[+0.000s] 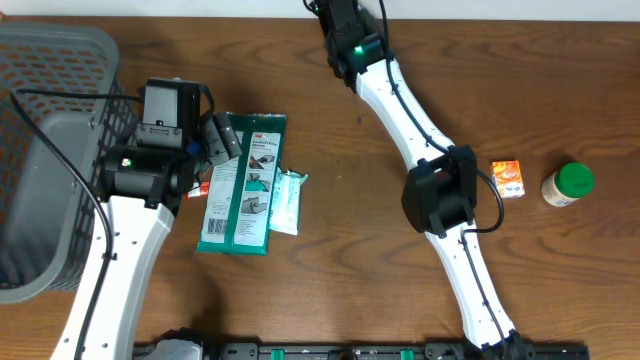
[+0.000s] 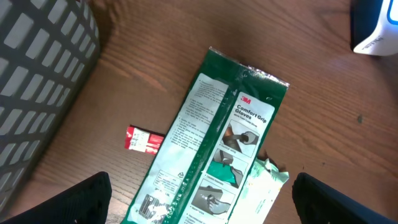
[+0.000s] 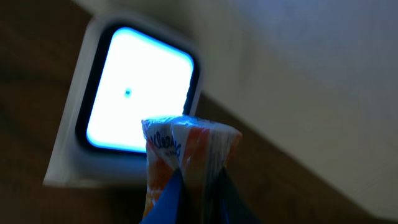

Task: Scan the item barcode
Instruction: 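Carry the pack to the right side of the table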

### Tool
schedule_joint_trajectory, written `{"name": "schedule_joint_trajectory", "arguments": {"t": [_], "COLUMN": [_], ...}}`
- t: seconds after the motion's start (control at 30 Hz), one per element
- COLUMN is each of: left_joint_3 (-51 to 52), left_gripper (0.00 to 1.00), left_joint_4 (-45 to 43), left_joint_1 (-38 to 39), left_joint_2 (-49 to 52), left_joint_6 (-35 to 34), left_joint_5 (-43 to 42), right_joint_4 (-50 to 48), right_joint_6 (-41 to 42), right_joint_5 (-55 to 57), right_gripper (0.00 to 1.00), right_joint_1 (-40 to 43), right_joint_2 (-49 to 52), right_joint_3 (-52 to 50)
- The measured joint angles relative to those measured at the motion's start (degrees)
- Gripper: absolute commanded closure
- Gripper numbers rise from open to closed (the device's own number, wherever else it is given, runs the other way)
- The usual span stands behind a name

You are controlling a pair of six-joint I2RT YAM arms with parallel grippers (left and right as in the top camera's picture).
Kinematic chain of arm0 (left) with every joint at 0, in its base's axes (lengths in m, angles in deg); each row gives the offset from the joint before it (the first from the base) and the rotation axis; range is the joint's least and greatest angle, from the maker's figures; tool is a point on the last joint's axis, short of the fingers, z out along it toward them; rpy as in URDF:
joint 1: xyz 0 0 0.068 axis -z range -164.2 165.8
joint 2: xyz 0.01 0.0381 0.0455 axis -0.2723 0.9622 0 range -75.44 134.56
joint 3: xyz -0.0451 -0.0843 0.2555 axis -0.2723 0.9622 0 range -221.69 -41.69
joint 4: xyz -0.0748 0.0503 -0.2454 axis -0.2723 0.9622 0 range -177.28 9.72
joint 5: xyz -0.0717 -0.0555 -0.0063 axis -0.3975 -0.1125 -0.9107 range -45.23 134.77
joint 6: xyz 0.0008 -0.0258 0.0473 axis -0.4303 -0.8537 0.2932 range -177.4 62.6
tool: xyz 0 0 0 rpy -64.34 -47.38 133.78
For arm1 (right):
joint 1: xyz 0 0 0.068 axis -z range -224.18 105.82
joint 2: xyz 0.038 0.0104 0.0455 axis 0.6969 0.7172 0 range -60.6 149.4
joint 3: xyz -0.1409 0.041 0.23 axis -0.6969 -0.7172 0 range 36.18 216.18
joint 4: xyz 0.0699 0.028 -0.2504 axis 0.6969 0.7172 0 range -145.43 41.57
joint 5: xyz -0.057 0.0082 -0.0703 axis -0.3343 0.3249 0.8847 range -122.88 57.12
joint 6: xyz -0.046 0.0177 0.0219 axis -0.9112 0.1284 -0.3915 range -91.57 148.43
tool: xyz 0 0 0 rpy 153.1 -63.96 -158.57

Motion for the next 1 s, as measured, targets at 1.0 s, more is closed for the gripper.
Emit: {"name": "schedule_joint_trajectory", "arguments": {"t": [1.0], "left_joint_3": [0.0], "left_gripper": [0.07], "left_joint_4": [0.0], "left_joint_1": [0.0], "left_joint_2": [0.0], "left_joint_6": [0.0], "left_joint_5": [0.0], "right_joint_4": [53.99], "right_joint_6": [19.61], "right_joint_5": [-21.55], "right_gripper": [0.99], "right_joint_1": [29.9], "right_joint_2": [-25.24], "right_joint_3": [-8.31]}}
